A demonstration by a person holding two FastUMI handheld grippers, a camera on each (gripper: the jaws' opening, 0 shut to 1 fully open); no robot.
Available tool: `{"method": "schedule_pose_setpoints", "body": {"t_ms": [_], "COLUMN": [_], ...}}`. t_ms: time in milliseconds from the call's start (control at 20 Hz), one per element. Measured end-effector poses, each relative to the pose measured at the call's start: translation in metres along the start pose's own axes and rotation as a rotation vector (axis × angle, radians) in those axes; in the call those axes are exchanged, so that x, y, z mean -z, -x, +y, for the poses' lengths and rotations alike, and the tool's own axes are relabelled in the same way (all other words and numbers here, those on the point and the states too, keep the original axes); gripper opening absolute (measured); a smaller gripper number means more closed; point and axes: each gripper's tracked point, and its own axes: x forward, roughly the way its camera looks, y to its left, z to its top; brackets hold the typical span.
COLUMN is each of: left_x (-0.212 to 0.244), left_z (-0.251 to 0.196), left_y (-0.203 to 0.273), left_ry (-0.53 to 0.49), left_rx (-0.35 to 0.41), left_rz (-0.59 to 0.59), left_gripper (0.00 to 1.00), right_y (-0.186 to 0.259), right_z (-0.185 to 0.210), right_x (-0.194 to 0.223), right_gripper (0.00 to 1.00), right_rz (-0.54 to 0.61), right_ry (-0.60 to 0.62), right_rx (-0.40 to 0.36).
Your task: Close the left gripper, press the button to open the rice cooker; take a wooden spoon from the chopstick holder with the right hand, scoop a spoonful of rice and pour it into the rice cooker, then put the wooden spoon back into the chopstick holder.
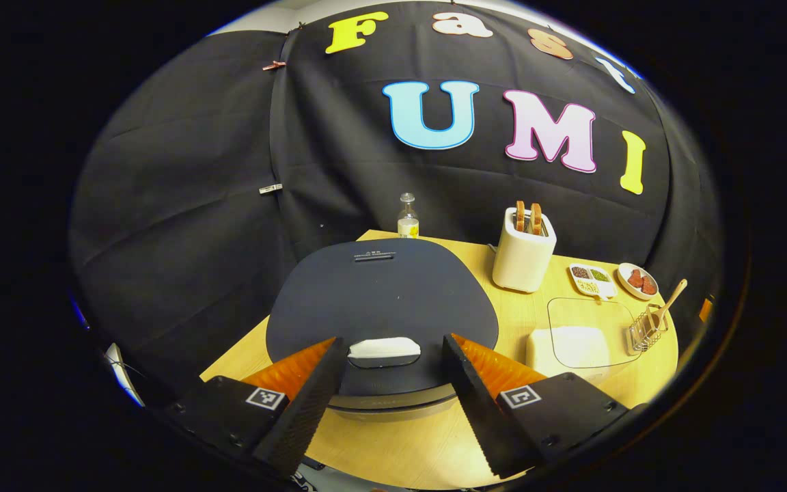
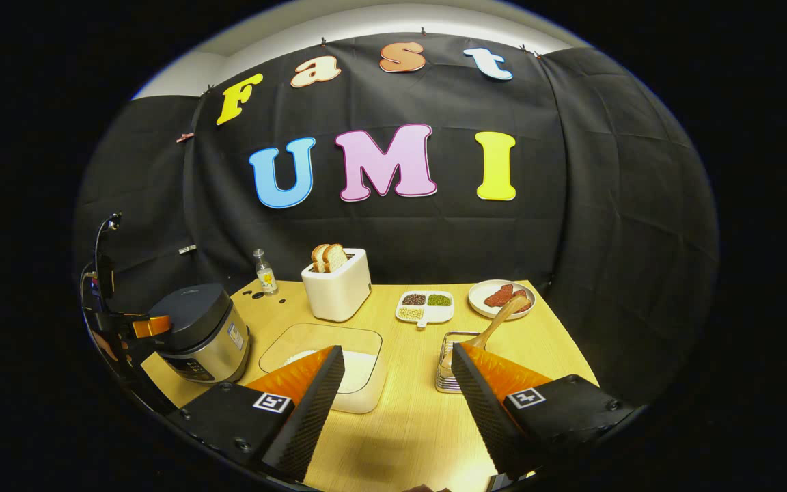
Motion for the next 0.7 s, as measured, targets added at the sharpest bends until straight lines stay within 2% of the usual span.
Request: {"method": "schedule_pose_setpoints", "body": {"t_ms": [300,350,400,550,700], "left_x": [-0.001,-0.006,-0.015,-0.054,-0.093], "left_z": [-0.004,-0.005,-0.006,-0.036,-0.071], "left_y": [0.006,0.015,0.022,0.068,0.114], "left_ry": [-0.001,0.001,0.010,-0.005,-0.052], "left_rx": [0.013,-0.004,-0.013,0.000,0.076], "left_rz": [-0.035,-0.056,-0.101,-0.262,-0.402], "left_gripper": [0.99,0.99,0.94,0.95,0.95], "right_y": [-0.008,-0.011,-0.014,-0.019,-0.008], "right_z": [-0.015,-0.019,-0.021,-0.029,-0.036], "right_x": [0.003,0.002,0.000,-0.012,-0.033], "right_gripper": [0.99,0.99,0.99,0.99,0.99], "right_rz": [0.005,-0.003,-0.014,-0.057,-0.101], "right_ry": [0.001,0.003,0.009,0.043,0.065], "right_rx": [-0.032,-0.031,-0.035,-0.048,-0.037]}}
